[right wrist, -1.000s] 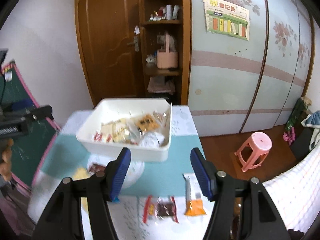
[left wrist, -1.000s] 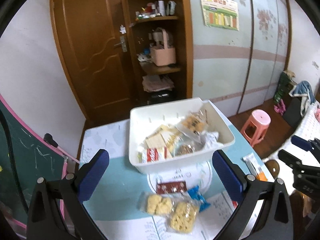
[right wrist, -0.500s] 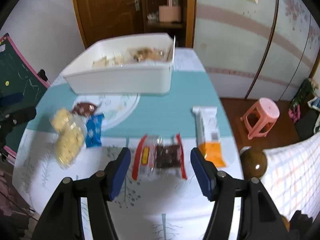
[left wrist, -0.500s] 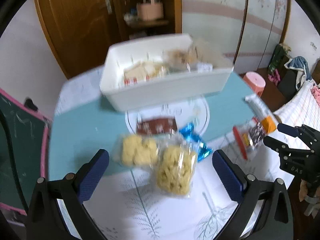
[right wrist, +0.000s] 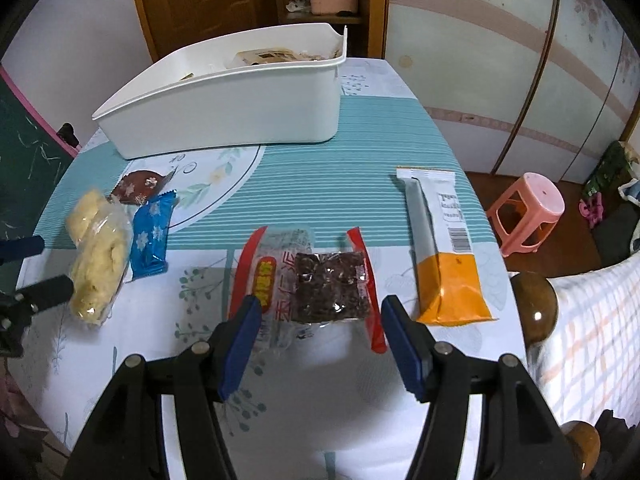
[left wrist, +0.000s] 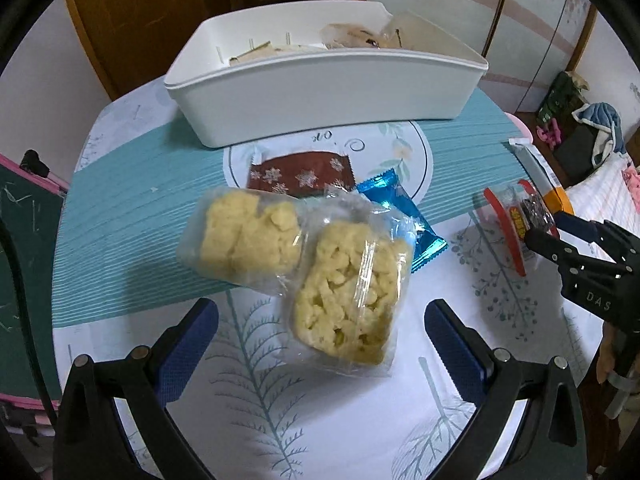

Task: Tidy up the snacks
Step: 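Grasp the red-edged dark nut bag with the right gripper while the left grasps a clear puffed-snack bag, then lift both bags, carry them into the white bin and open both grippers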

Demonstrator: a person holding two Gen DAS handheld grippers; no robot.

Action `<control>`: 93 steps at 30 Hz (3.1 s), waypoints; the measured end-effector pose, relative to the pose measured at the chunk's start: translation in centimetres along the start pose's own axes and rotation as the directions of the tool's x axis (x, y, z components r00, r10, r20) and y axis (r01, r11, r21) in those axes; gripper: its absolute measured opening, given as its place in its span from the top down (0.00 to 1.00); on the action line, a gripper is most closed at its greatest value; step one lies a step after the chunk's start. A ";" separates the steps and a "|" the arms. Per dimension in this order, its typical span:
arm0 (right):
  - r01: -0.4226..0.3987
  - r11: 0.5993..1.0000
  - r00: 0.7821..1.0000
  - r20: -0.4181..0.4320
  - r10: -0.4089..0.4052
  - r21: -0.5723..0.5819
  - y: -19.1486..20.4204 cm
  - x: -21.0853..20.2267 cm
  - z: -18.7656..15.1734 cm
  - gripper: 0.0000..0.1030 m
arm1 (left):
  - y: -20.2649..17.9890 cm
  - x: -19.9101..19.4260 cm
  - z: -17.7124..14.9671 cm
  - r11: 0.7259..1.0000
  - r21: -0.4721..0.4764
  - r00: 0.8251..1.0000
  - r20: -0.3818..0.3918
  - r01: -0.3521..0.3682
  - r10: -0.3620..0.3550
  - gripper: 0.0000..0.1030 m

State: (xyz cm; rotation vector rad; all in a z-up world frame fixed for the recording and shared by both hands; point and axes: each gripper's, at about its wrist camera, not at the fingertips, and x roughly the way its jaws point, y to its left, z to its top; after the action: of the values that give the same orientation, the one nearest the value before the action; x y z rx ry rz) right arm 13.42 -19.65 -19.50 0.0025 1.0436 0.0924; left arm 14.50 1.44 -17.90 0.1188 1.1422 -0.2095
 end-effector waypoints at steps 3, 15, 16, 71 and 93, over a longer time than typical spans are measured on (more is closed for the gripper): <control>0.020 0.999 1.000 0.003 -0.019 -0.028 0.7 0.5 0.1 0.36 | -0.3 0.7 0.2 1.000 0.011 1.000 -0.014 0.003 -0.002 0.00; 0.041 0.997 0.999 -0.012 -0.041 -0.068 1.6 2.6 0.7 0.23 | -0.4 4.1 0.6 1.000 0.011 0.997 -0.083 0.007 -0.006 0.00; 0.030 0.998 0.999 -0.011 -0.031 -0.058 1.5 2.7 0.7 0.23 | -0.4 4.3 0.6 1.000 0.011 0.996 -0.087 0.007 -0.006 0.02; -0.350 0.936 0.874 0.351 0.334 -0.019 4.0 -10.6 2.7 0.58 | 2.3 -10.5 3.7 0.995 -0.101 0.966 0.259 0.010 0.017 0.45; -0.215 0.965 0.799 0.542 0.262 -0.150 6.3 -16.1 12.5 0.58 | 3.2 -13.2 14.4 0.994 -0.032 0.932 0.346 -0.104 0.109 0.44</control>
State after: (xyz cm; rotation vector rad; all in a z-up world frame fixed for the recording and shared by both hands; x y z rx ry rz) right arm 15.68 -14.10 0.98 0.0849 0.4417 0.3457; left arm 22.80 3.03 0.01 0.1266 0.7818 -0.1200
